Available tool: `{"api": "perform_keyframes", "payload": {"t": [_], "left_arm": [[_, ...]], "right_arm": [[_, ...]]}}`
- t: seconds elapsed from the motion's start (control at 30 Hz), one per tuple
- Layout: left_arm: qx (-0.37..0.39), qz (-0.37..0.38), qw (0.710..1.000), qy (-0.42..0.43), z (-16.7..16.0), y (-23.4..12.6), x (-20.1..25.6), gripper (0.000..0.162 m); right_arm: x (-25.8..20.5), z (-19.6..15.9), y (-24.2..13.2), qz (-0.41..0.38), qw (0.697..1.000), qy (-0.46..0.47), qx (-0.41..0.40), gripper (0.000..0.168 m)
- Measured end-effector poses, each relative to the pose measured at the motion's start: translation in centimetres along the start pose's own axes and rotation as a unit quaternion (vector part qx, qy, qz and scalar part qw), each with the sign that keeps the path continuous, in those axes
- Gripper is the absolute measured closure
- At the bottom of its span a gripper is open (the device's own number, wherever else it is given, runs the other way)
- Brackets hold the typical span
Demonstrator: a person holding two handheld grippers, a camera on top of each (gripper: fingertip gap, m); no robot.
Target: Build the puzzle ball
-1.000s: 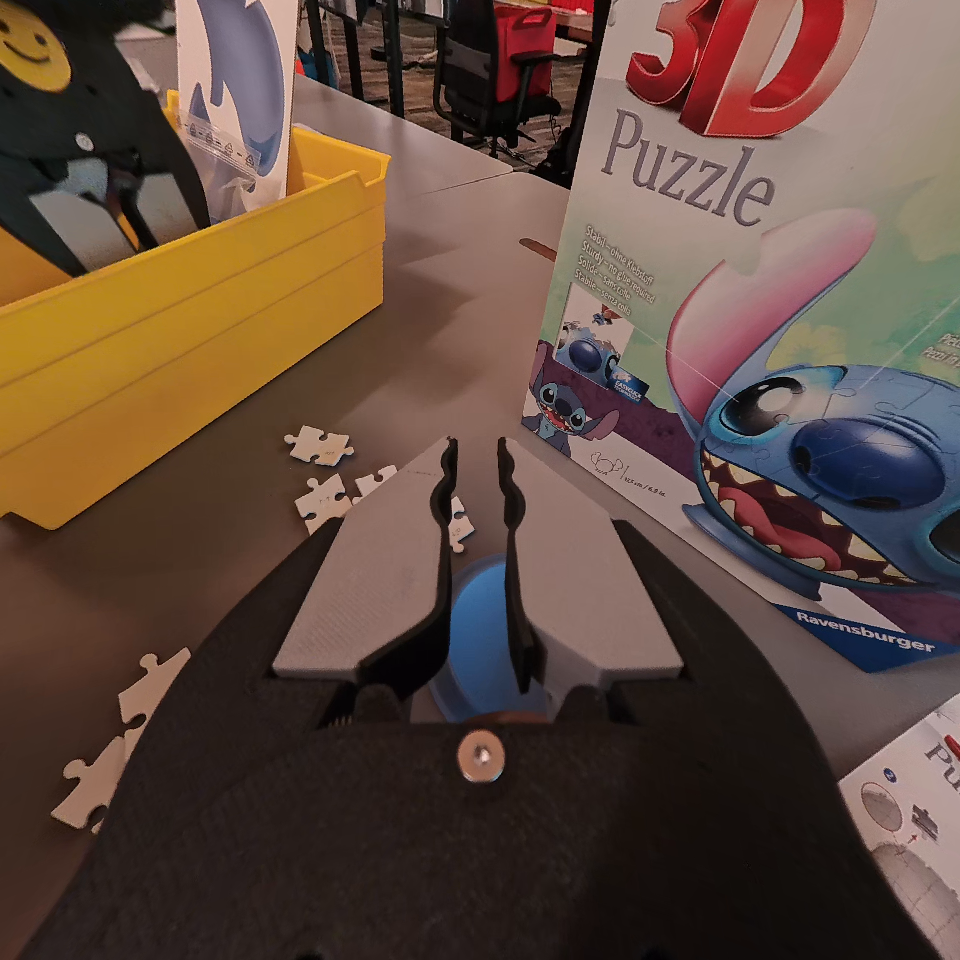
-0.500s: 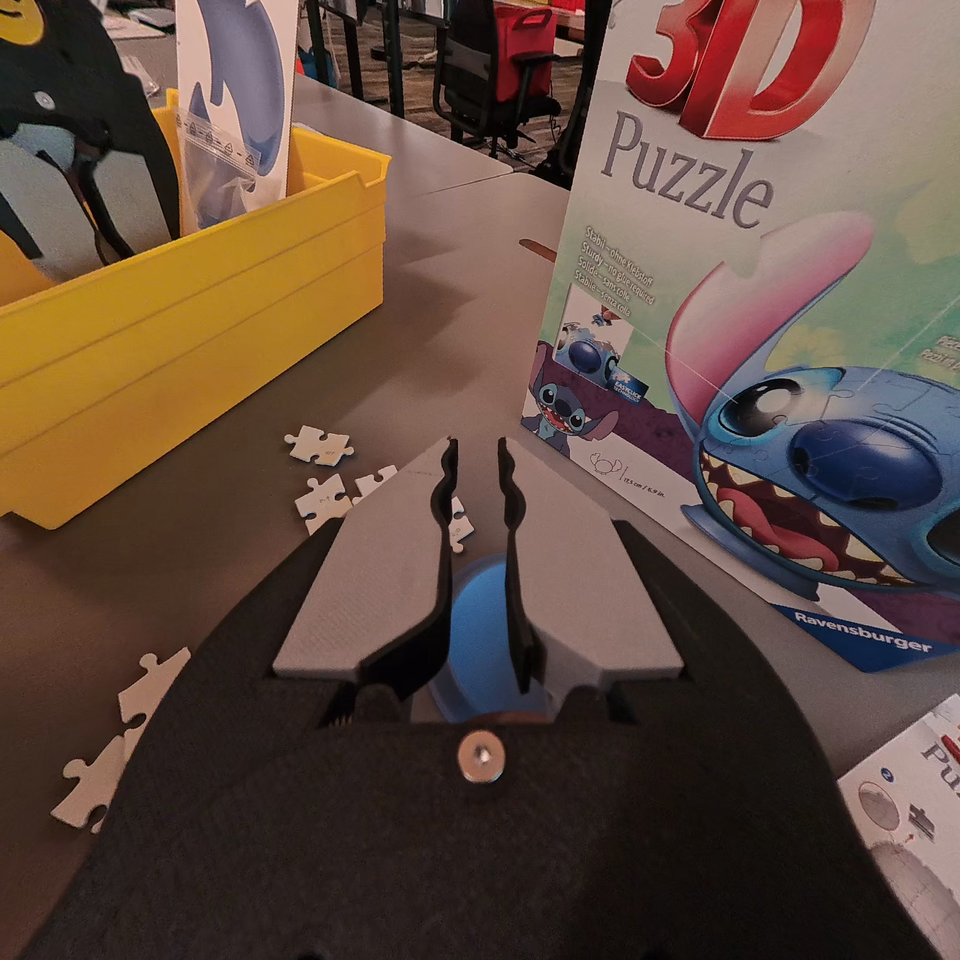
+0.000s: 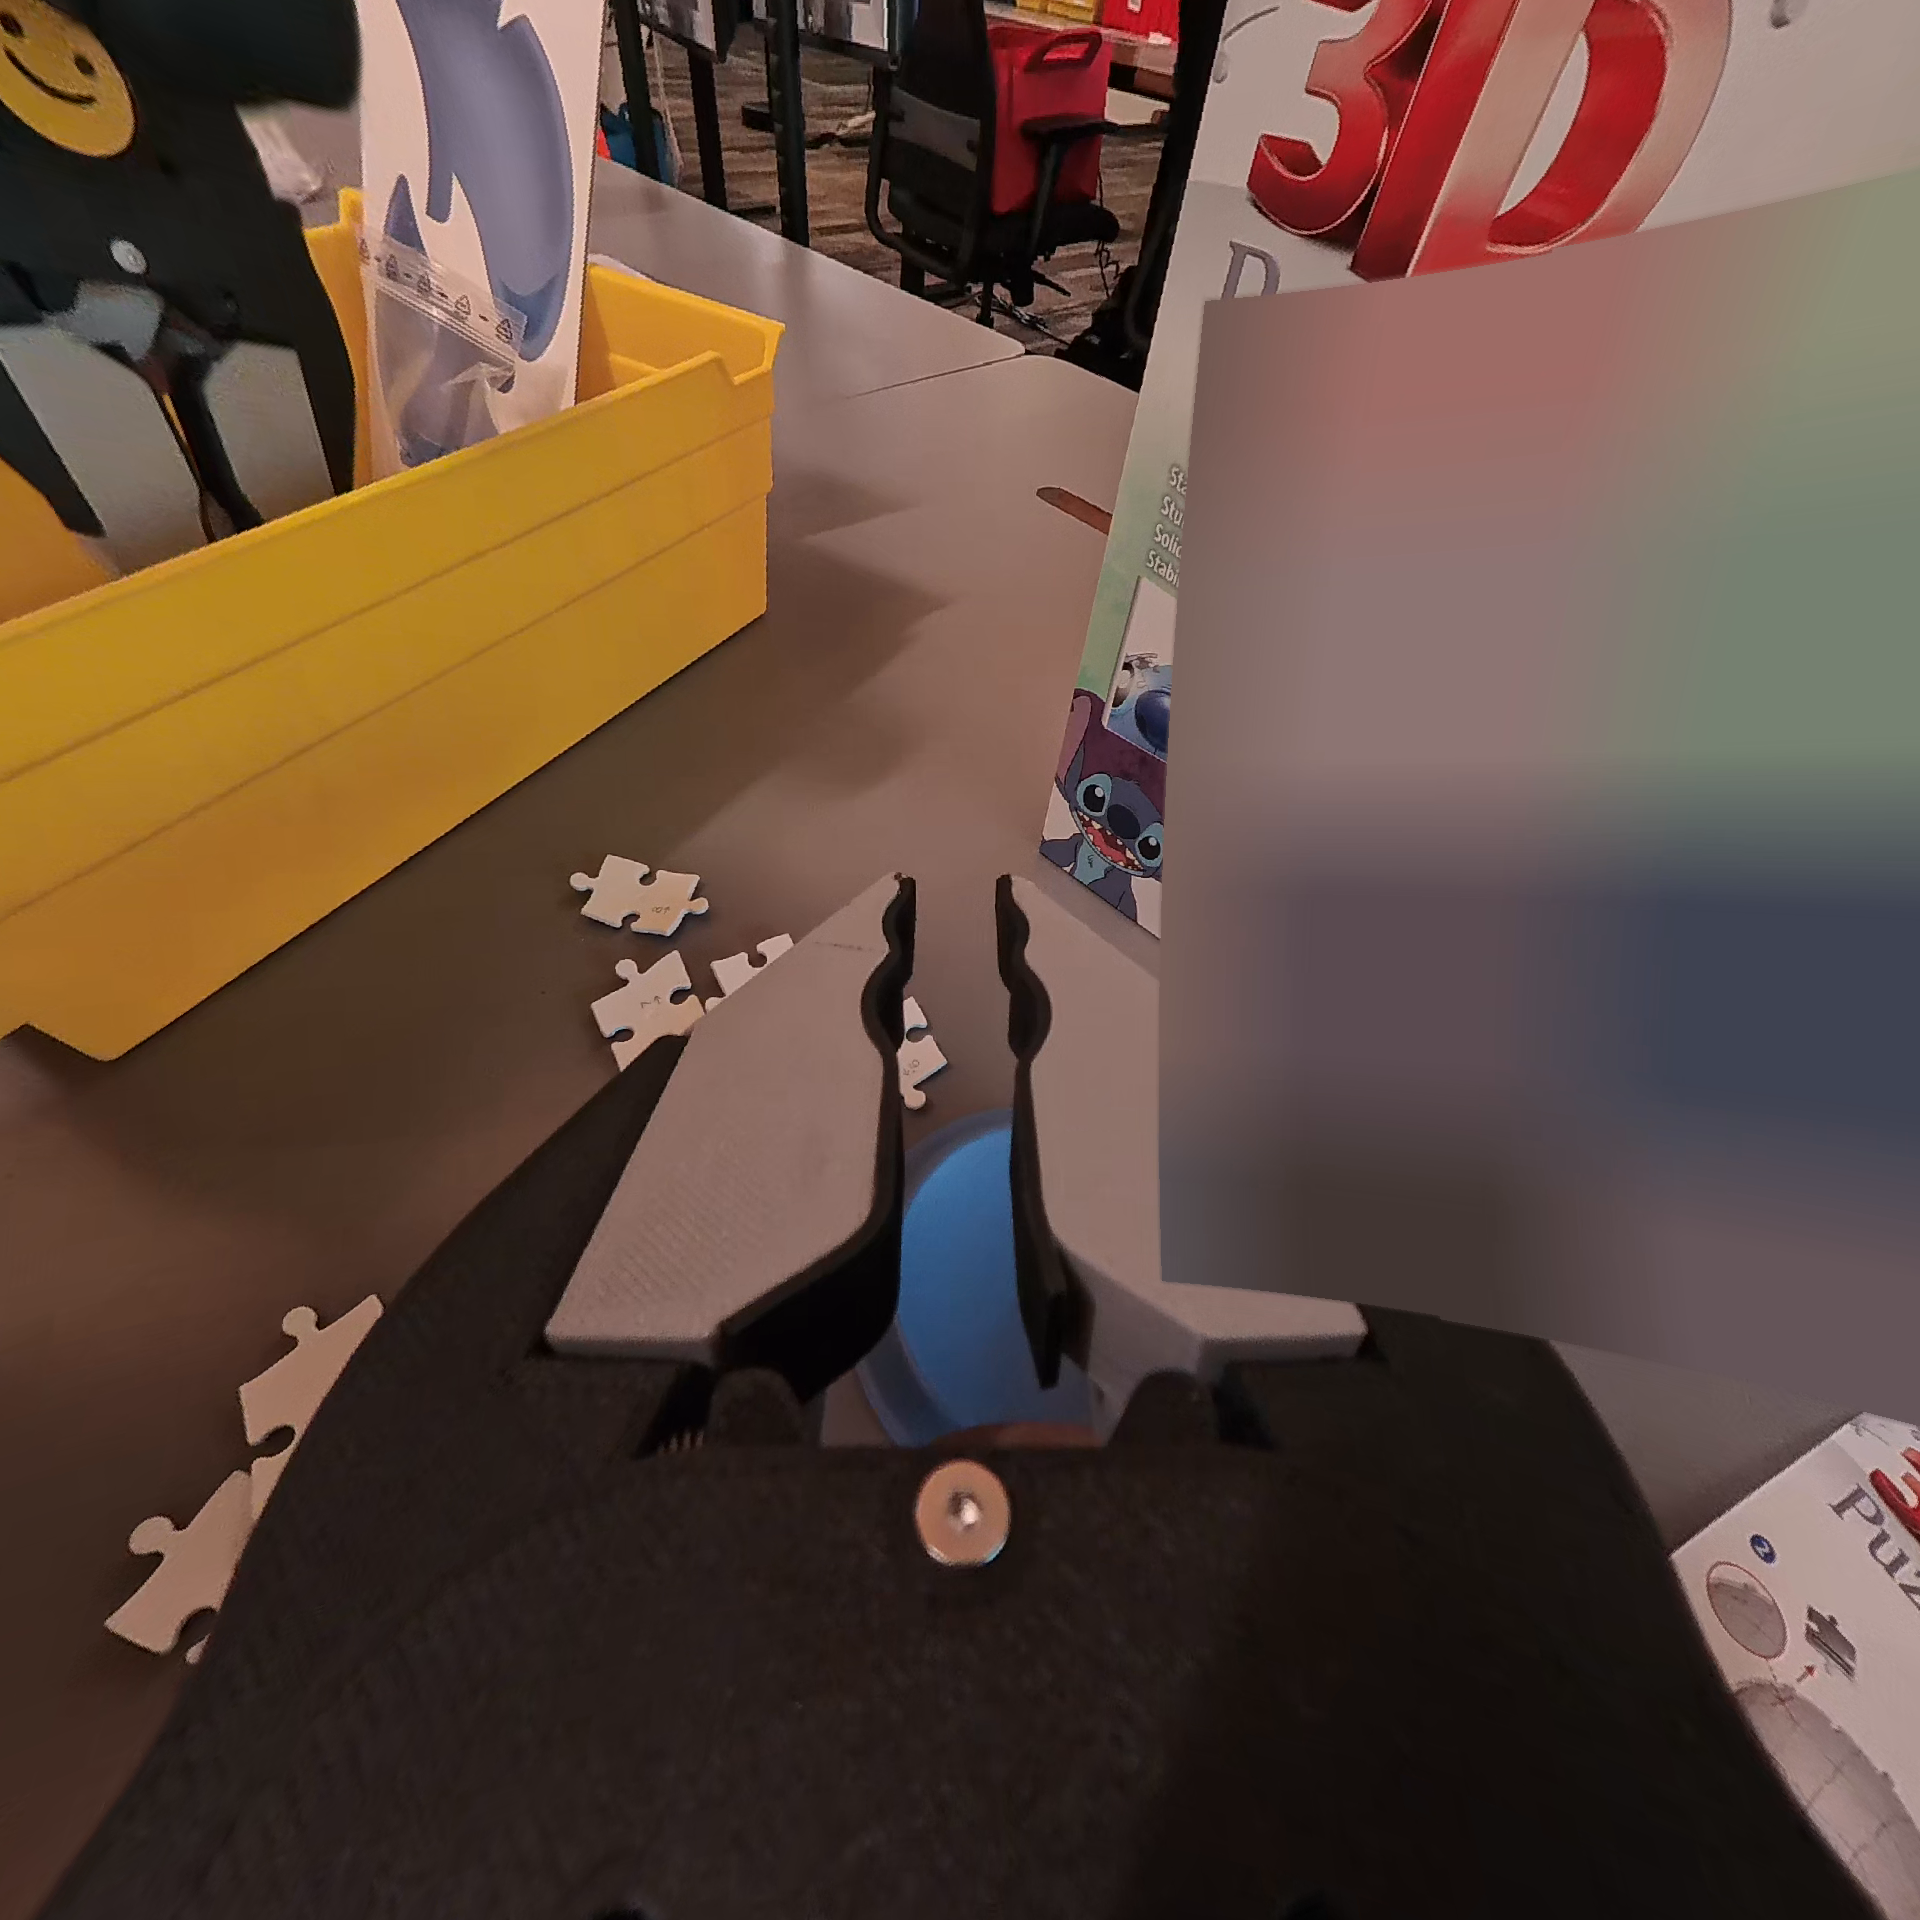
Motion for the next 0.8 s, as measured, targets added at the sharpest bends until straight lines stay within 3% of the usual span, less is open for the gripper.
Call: {"api": "perform_keyframes", "payload": {"t": [0.27,0.8], "left_arm": [[0.048,0.124,0.989,-0.068,-0.6,-3.6,-5.1,0.160],[-0.002,0.125,0.990,-0.057,-1.3,-1.3,-5.2,0.158]], "right_arm": [[-0.1,0.0,0.0,0.001,1.000,-0.001,-0.001,0.156],[0.0,0.0,0.0,-0.001,1.000,-0.001,0.000,0.156]]}}
Point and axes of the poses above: each gripper's, where its closed fingertips meet, y out along the fingers, z out of its top, x = y × z across the jaws, the point moved 3 cm from there along -y, back along the fingers, and after that the axes turned 8 degrees about -y, right-handed, at the moved point
